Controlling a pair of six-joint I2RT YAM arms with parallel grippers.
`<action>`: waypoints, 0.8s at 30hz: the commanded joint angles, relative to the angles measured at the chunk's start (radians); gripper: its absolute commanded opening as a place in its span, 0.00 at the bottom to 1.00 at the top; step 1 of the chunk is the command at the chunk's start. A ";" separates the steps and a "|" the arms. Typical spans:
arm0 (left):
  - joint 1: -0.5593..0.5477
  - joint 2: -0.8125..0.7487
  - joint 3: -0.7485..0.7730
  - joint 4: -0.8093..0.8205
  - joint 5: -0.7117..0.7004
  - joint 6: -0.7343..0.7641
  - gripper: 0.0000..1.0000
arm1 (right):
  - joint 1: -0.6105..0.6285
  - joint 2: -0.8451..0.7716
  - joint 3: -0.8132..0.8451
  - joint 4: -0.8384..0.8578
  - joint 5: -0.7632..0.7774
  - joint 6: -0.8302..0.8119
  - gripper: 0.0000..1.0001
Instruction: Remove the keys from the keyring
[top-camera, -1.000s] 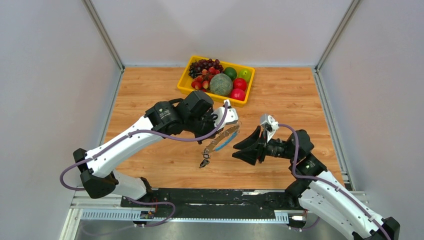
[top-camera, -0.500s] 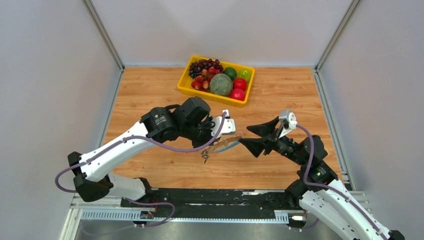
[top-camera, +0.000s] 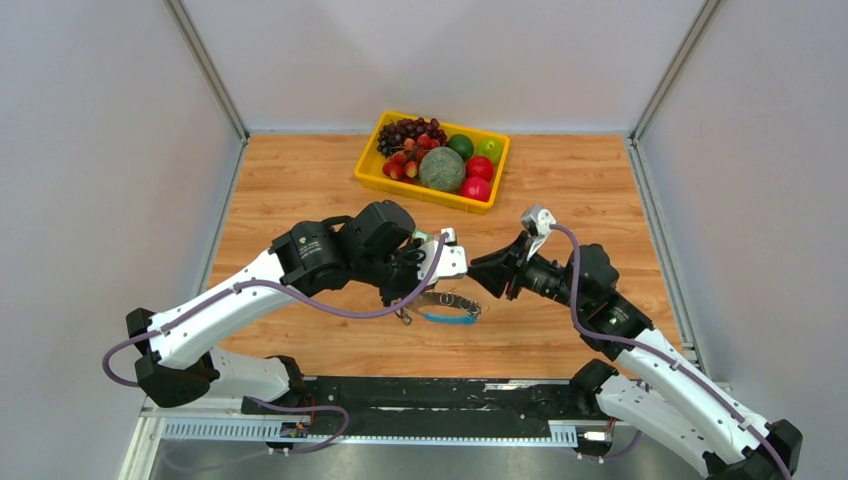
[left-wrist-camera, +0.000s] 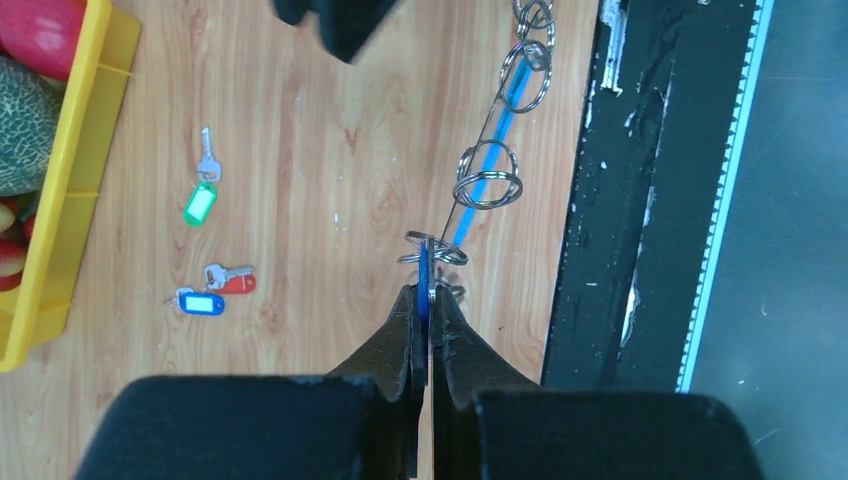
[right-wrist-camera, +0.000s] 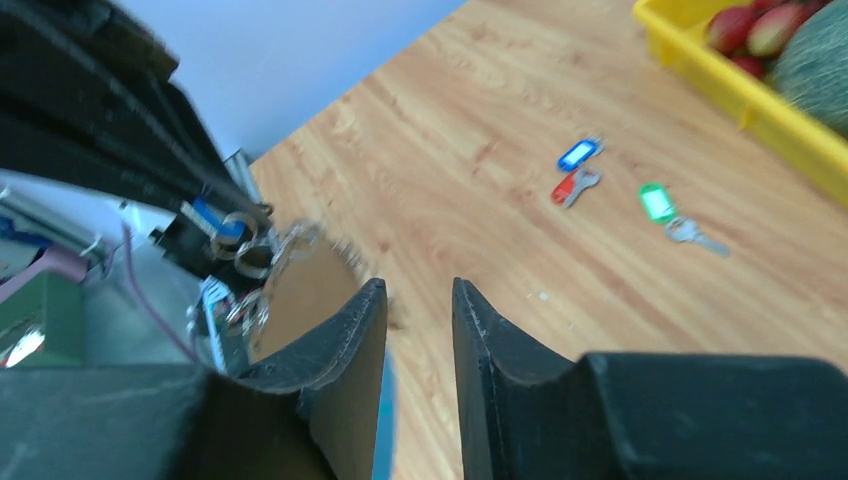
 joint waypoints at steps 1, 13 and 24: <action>-0.005 -0.032 0.028 0.054 -0.024 0.002 0.00 | 0.050 -0.053 -0.054 0.044 -0.089 0.044 0.33; -0.004 -0.034 0.024 0.070 -0.043 0.002 0.00 | 0.186 -0.142 -0.123 0.048 -0.099 0.066 0.32; -0.006 -0.083 -0.008 0.089 0.020 0.034 0.00 | 0.222 -0.119 -0.041 0.022 0.068 -0.021 0.36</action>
